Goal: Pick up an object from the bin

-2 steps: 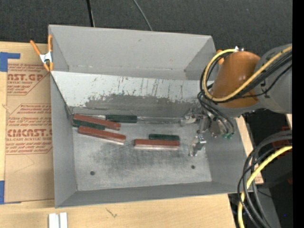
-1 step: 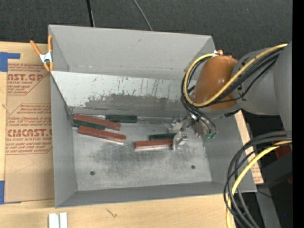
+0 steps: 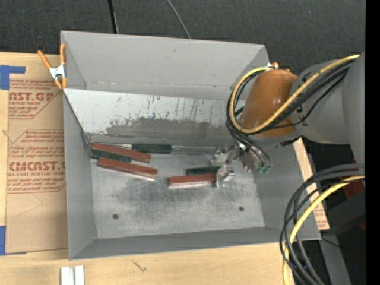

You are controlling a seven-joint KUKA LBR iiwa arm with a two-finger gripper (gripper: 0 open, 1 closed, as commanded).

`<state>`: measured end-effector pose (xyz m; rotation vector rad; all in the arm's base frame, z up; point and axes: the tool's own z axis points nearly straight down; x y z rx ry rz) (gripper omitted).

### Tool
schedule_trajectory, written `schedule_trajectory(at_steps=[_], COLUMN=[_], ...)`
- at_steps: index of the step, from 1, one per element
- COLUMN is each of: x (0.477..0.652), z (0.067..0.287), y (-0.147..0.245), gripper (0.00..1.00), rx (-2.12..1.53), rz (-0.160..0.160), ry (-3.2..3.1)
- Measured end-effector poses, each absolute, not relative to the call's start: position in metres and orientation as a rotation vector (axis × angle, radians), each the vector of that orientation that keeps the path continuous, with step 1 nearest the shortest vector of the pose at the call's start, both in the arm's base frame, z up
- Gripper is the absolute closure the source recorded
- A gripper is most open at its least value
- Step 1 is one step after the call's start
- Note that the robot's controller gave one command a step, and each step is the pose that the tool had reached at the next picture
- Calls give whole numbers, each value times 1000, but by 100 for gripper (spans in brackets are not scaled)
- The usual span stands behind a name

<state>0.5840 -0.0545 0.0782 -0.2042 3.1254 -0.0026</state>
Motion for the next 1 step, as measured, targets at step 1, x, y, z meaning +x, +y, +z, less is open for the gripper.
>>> schedule_trajectory(at_steps=[1], x=[574], z=[224], y=[-58], gripper=[100], rx=[-211], rz=[-1], ry=[3131])
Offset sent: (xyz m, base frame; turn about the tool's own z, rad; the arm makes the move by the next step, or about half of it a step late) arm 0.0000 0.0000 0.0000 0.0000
